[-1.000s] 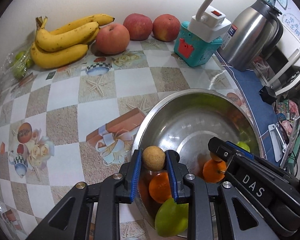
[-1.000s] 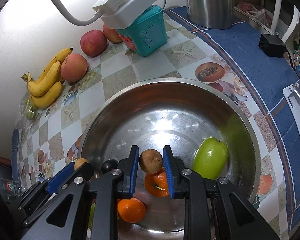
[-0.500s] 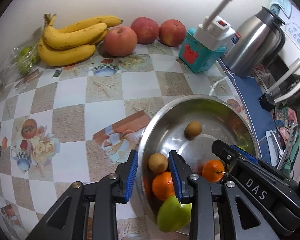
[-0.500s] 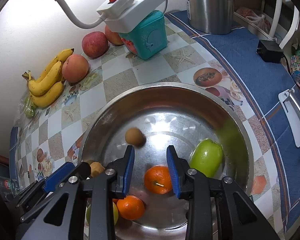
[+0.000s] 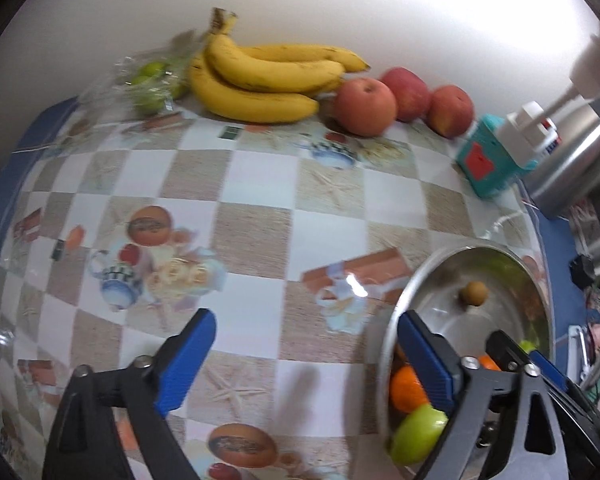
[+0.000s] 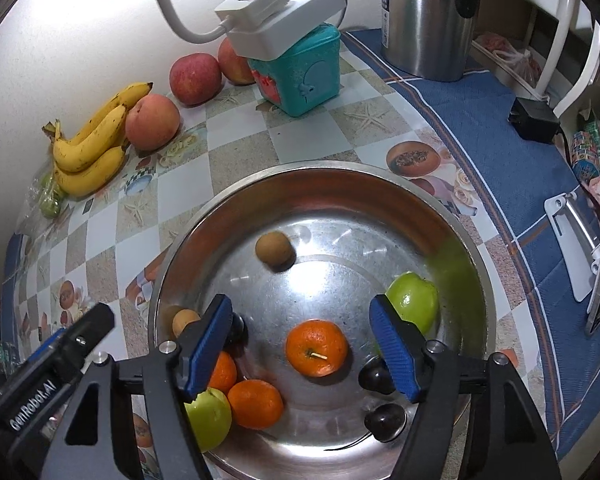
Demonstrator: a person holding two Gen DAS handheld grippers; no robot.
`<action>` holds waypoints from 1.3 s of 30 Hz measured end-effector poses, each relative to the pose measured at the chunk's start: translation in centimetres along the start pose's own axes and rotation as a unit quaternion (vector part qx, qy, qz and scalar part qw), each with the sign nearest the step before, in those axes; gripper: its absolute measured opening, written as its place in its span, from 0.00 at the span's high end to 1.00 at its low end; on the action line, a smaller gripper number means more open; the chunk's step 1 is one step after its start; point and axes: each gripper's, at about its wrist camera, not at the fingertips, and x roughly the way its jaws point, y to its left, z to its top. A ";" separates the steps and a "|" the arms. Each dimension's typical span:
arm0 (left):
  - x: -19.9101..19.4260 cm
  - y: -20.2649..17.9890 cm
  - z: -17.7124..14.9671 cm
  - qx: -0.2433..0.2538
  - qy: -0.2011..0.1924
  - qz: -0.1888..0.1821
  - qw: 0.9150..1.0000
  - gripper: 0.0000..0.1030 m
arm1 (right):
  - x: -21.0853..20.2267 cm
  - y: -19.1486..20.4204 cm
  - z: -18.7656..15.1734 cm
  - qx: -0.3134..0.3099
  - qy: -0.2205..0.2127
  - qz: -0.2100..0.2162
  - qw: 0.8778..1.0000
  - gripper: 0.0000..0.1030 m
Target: Organize fruits
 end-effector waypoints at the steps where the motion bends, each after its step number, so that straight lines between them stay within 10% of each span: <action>1: -0.2 0.3 -0.1 -0.002 -0.004 0.005 1.000 0.02 | -0.1 0.1 -0.1 -0.002 -0.002 0.000 1.000 0.24; 4: -0.7 1.2 -0.7 -0.005 -0.012 0.021 1.000 0.00 | -0.6 0.3 -0.5 -0.006 -0.009 0.002 1.000 0.08; 22: -4.6 6.5 -6.9 0.011 -0.026 0.133 0.991 0.00 | -5.0 2.6 -6.6 -0.047 -0.052 0.032 0.997 0.08; 39: -7.3 10.7 -11.2 -0.040 -0.031 0.137 0.989 0.00 | -6.7 2.7 -11.4 -0.069 -0.053 0.020 0.996 0.08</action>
